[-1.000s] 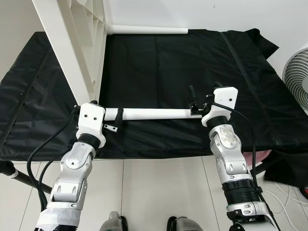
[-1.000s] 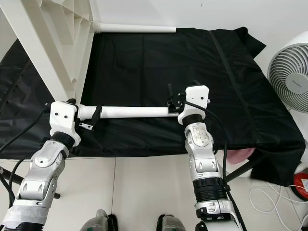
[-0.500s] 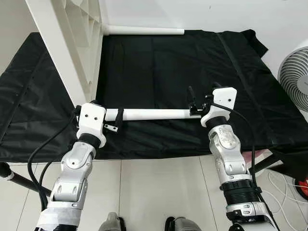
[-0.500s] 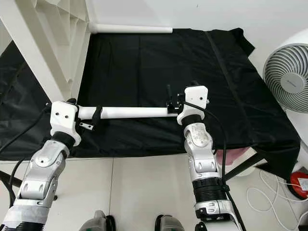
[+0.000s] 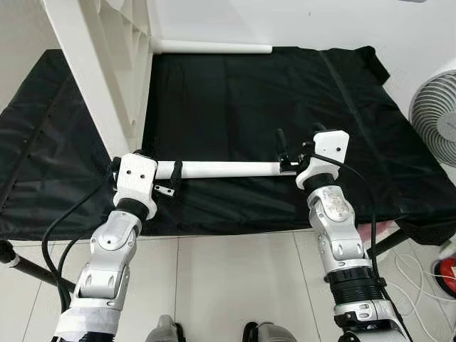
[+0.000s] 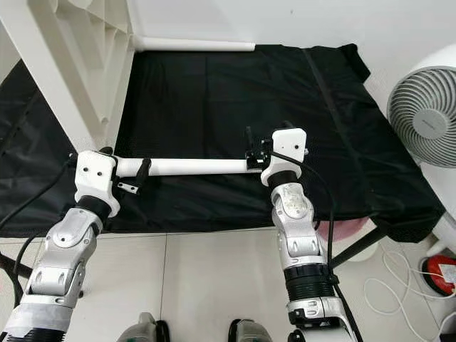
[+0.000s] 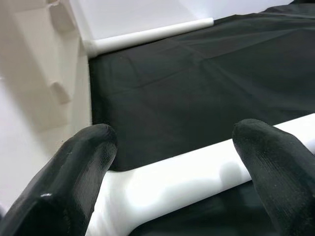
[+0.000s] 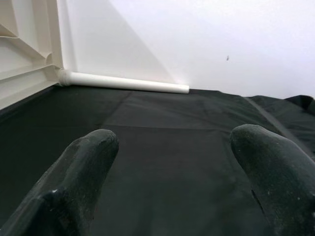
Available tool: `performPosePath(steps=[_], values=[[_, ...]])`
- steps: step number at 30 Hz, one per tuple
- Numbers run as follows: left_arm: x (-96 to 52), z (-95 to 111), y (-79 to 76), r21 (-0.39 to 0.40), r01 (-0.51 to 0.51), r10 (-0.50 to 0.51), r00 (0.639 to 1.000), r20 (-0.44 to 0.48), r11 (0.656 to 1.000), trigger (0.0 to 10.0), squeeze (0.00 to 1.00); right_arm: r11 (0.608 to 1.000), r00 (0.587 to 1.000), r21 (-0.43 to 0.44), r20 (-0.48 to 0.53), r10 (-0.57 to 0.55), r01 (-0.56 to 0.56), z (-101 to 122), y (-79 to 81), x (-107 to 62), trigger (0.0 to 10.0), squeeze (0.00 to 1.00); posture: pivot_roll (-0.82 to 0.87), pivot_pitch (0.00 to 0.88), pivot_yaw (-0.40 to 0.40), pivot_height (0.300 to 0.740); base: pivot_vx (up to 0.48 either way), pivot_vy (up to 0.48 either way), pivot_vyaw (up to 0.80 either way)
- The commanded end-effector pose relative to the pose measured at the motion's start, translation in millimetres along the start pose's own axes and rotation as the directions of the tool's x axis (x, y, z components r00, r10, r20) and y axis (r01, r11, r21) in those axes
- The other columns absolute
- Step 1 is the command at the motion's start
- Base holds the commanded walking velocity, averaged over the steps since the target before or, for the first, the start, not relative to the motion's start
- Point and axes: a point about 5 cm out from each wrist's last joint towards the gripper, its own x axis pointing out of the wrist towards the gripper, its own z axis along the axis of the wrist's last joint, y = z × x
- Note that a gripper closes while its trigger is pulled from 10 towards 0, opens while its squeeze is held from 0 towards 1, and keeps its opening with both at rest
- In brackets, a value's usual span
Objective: Building children table
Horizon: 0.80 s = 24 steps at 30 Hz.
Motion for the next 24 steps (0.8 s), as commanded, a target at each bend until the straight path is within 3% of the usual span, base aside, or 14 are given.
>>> performPosePath(steps=[1,10,24], values=[[0.2,-1.8,-0.7,-0.005,-0.020,0.020,1.000,-0.003,1.000,10.0,0.00,1.000,1.000,0.005,-0.017,-0.002,0.002,-3.3,-0.9,-3.4,10.0,0.00,-0.05,0.091,0.007,0.740,0.000,-0.300,0.00],[1.3,-1.4,-0.8,-0.006,-0.019,0.019,1.000,-0.002,1.000,10.0,0.00,1.000,1.000,0.005,-0.016,-0.004,0.004,-3.0,-1.0,-2.8,10.0,0.00,-0.05,0.090,0.008,0.740,0.000,-0.299,0.00],[3.0,-3.7,-0.8,-0.022,-0.035,0.034,0.999,-0.018,0.999,10.0,0.00,1.000,1.000,0.011,-0.020,-0.007,0.007,-3.7,-0.6,-2.4,10.0,0.00,-0.04,0.095,0.006,0.740,0.000,0.000,0.00]])
